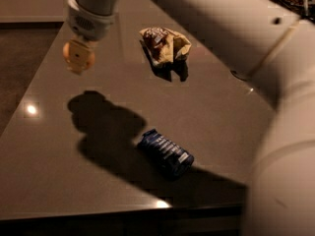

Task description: Move orange near rxbar blueberry

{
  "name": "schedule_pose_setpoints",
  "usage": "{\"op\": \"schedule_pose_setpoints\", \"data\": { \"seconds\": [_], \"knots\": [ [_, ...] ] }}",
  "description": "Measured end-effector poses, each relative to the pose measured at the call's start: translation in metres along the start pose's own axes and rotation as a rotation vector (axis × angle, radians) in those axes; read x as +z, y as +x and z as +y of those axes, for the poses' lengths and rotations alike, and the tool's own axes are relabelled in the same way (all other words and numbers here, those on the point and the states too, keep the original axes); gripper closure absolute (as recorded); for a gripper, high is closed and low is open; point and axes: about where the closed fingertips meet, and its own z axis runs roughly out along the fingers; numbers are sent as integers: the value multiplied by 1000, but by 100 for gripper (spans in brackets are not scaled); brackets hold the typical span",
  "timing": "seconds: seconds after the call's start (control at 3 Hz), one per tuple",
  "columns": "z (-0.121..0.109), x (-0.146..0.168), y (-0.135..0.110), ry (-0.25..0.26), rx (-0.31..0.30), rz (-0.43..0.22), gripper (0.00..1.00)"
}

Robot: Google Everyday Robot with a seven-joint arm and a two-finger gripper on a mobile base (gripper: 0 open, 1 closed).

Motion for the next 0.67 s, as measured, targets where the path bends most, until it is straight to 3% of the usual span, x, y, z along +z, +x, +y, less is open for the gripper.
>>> {"op": "schedule_pose_setpoints", "data": {
  "seconds": [0.33, 0.67],
  "knots": [
    [39, -27, 62, 3, 2, 31, 100],
    [72, -30, 124, -25, 11, 105, 100]
  ]
}}
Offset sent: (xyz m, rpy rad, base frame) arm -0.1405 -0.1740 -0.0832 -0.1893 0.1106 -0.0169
